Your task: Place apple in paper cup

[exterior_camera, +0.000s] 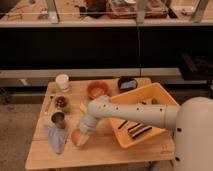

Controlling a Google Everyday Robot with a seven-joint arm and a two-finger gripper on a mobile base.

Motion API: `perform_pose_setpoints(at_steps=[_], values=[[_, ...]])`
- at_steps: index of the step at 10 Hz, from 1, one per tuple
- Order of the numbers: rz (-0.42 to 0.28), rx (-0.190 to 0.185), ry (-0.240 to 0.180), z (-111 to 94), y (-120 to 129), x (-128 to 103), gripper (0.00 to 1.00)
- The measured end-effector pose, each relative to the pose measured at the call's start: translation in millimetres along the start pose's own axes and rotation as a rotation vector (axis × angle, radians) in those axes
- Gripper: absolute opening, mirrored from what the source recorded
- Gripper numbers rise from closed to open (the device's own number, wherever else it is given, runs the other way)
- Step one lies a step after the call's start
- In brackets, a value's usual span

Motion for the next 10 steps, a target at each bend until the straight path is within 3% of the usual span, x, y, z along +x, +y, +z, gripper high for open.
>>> perform_pose_setpoints(at_steps=[1,5,6,9,10], values=[[-0.010,0.014,0.008,-12,-2,-4,0.48],[-0.091,0.101,0.034,-92,-38,-32,0.48],[-0.120,0.131,0.034,-117,-63,-38,0.46],[-0.203,0.221,0.015,-169,-135,-57,0.22],[-0.223,0.244,0.006,-177,-154,-63,0.21]])
